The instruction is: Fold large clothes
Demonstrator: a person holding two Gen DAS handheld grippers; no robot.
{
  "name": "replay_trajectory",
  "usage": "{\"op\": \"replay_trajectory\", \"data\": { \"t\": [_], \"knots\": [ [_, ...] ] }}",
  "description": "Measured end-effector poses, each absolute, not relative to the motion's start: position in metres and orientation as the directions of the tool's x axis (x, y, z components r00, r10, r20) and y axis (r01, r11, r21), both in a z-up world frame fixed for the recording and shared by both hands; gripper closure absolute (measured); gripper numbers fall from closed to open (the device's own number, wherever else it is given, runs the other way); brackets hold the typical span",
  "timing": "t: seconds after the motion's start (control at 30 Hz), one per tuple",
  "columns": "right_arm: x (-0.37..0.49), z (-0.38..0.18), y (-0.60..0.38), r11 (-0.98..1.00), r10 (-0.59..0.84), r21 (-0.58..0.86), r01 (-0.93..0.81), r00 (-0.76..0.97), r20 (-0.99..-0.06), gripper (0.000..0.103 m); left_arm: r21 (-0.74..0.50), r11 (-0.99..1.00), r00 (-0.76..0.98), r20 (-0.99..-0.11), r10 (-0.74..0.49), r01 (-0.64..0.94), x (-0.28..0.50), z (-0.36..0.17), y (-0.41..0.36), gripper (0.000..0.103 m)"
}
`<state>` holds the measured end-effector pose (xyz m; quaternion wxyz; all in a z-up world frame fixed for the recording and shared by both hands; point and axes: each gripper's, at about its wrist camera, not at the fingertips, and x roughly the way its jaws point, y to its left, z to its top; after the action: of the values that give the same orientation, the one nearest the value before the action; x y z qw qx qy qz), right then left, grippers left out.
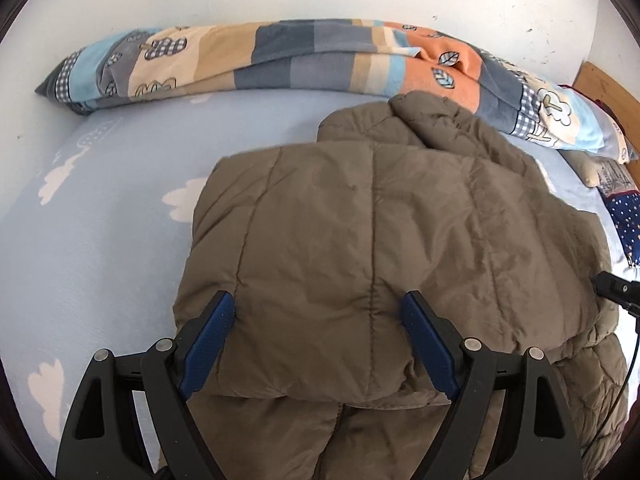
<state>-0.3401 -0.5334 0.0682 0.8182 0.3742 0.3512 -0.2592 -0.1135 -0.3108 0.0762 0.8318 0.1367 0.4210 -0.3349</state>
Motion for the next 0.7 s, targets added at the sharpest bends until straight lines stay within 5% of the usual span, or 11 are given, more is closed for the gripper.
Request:
{"op": "replay_trajectory", "data": {
  "t": [0.3, 0.7],
  "knots": [
    [-0.333, 0.098, -0.509, 0.653, -0.176, 0.418, 0.632, 0.663, -0.728, 0.08, -0.059, 0.698, 0.413, -0.769, -0.487, 0.714, -0.131, 0.092, -0.316, 0.018],
    [-0.309, 0.066, -0.493, 0.691, -0.134, 0.365, 0.624, 0.607, -0.784, 0.08, -0.04, 0.687, 0.385, -0.804, -0.453, 0.726, -0.132, 0.066, -0.324, 0.018]
  ]
}}
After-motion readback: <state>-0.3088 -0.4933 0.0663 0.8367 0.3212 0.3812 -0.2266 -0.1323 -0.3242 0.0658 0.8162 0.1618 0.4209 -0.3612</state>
